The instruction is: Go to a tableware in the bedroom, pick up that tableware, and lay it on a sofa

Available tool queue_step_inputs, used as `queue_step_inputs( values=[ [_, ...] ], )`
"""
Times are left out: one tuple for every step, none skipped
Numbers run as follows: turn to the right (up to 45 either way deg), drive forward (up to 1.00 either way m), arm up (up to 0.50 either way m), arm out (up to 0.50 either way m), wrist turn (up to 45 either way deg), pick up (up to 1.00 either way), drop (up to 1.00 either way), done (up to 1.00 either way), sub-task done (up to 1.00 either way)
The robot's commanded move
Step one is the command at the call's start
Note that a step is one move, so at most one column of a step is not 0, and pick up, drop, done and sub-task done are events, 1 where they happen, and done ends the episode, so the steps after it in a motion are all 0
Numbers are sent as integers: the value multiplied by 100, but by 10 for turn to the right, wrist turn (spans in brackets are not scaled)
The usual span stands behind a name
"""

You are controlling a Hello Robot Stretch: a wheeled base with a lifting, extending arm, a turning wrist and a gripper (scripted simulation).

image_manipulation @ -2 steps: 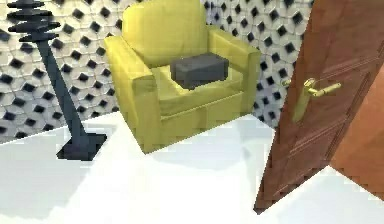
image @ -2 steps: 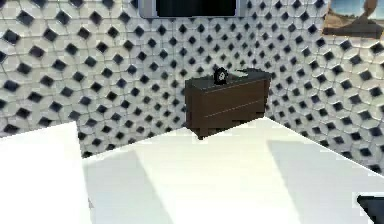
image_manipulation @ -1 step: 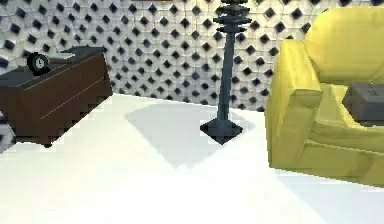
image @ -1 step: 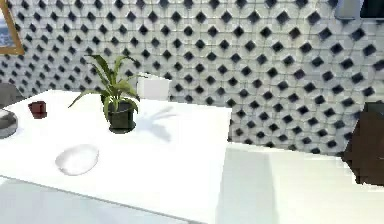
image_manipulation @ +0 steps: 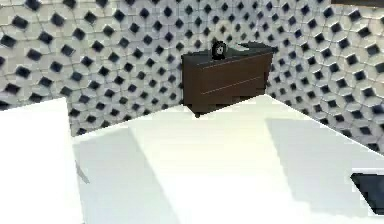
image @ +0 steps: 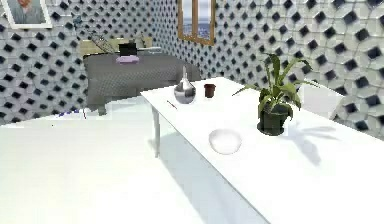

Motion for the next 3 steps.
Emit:
queue_step_inputs(
  values=[
    [-450,0,0,0,0,0,0,0,0],
    [-300,0,0,0,0,0,0,0,0],
    [450,0,0,0,0,0,0,0,0]
  ],
)
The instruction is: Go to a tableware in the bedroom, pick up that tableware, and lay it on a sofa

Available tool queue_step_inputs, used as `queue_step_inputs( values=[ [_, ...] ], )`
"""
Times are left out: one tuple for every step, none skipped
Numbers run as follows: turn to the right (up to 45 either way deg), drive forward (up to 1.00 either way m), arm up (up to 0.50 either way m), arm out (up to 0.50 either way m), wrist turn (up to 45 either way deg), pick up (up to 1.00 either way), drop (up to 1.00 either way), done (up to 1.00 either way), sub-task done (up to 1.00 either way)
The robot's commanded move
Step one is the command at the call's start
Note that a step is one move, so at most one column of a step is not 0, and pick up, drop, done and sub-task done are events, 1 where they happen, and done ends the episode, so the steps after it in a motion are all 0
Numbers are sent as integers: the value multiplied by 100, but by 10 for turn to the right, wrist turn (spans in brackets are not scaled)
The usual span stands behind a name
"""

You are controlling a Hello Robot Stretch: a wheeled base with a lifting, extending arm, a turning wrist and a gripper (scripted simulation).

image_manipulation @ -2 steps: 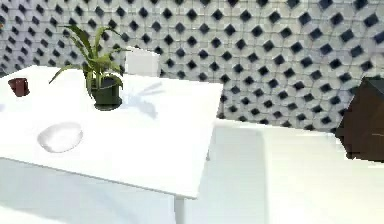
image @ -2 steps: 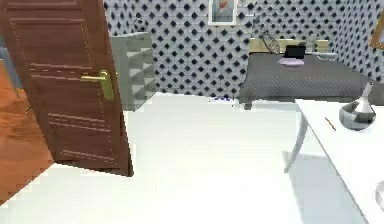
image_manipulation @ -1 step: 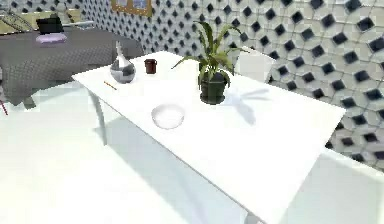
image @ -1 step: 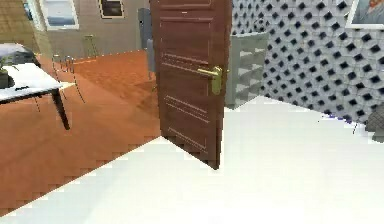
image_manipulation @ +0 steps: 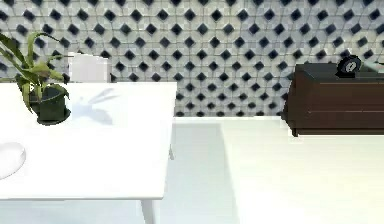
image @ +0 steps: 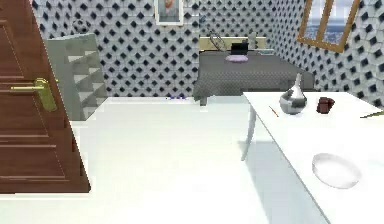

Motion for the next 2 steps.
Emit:
queue_step_inputs(
  values=[
    [60,0,0,0,0,0,0,0,0],
    [0,40,0,0,0,0,0,0,0]
  ],
)
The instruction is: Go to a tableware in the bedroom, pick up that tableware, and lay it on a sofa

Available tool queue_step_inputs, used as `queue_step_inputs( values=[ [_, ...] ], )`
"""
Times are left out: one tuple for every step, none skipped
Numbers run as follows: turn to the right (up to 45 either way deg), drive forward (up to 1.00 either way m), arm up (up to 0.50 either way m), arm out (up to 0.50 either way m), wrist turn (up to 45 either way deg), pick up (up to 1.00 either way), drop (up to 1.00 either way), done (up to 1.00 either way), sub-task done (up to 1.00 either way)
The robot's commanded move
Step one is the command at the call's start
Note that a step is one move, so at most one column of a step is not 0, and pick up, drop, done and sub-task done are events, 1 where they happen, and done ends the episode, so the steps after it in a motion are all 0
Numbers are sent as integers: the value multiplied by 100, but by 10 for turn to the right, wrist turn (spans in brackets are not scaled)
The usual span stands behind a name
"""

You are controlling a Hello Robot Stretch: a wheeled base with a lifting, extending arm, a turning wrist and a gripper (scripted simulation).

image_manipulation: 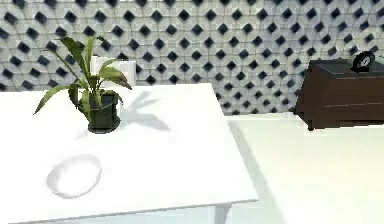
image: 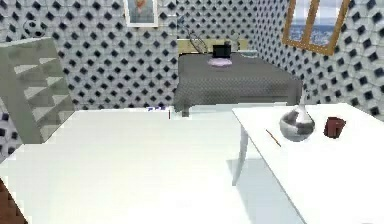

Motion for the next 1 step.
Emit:
queue_step_inputs(
  values=[
    [-300,0,0,0,0,0,0,0,0]
  ],
)
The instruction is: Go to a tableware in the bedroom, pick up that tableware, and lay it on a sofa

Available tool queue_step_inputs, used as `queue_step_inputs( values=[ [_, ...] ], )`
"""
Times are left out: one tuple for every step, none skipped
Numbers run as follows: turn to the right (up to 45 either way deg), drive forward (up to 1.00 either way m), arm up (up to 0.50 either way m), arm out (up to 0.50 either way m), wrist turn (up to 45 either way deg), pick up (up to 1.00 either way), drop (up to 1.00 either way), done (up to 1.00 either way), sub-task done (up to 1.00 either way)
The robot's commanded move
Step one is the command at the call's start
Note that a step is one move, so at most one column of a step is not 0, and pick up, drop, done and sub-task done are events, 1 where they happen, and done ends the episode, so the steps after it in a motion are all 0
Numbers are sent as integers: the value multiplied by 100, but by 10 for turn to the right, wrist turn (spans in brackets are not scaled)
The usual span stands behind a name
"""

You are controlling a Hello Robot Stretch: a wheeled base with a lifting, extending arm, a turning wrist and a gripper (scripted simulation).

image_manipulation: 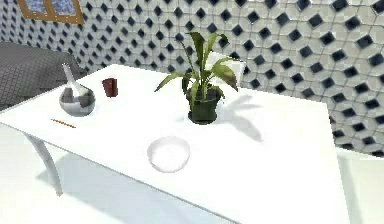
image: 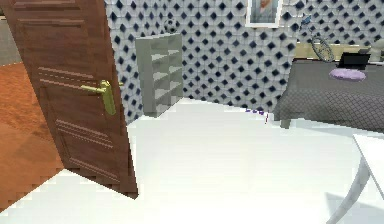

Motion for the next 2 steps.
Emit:
queue_step_inputs(
  values=[
    [0,0,50,0,0,0,0,0,0],
    [0,0,38,0,0,0,0,0,0]
  ],
)
